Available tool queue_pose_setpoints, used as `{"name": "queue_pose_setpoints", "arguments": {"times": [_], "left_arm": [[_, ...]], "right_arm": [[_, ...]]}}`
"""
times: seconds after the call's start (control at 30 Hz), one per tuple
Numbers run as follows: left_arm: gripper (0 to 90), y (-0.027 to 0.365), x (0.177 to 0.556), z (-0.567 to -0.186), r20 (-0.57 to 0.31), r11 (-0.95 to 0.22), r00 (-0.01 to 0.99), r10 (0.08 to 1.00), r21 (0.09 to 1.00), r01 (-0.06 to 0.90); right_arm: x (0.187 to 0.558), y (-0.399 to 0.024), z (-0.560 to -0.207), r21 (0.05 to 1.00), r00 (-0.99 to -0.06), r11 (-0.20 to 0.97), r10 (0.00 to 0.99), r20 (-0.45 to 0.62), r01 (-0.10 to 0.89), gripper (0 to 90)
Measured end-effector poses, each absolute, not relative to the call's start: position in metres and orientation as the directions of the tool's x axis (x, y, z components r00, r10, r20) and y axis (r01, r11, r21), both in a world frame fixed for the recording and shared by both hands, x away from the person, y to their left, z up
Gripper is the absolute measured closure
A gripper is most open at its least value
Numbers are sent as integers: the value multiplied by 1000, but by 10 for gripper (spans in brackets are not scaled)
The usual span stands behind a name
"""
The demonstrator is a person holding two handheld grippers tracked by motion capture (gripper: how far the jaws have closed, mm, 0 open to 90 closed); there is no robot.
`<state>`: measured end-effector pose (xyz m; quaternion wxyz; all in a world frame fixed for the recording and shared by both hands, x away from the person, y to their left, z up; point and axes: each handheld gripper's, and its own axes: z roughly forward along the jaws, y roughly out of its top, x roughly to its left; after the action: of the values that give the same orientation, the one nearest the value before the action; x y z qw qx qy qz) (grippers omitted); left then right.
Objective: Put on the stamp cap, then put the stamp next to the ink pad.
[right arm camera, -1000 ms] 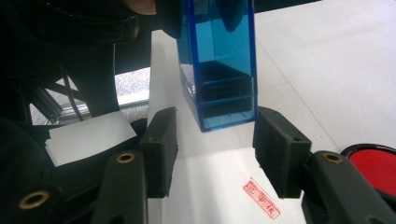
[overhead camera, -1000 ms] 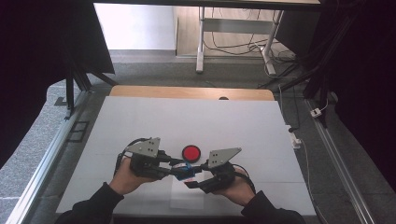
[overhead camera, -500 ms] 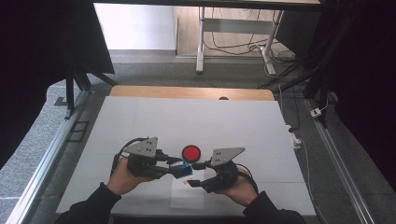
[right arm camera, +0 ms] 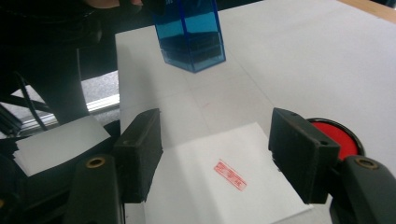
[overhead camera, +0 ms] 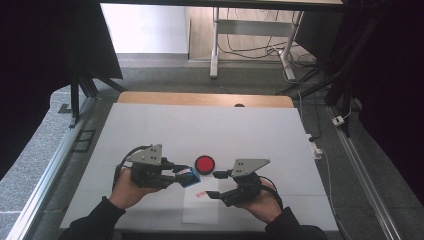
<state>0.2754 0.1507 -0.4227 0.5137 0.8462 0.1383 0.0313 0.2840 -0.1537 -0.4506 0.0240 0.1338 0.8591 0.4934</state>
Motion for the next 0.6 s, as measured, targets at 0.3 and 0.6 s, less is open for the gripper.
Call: {"name": "queue_pose_setpoints", "arguments": {"times": [0.3,0.6], "left_arm": [[695,162,279,-426,-85,-452,932,353,857,249],[695,173,283,-429,-80,-461,896,436,835,299]], "right_arm": [[283,-165,-446,856,-950,466,300,83,222,312],[281,-172,-445,848,-936,475,344,70,238,254]]}}
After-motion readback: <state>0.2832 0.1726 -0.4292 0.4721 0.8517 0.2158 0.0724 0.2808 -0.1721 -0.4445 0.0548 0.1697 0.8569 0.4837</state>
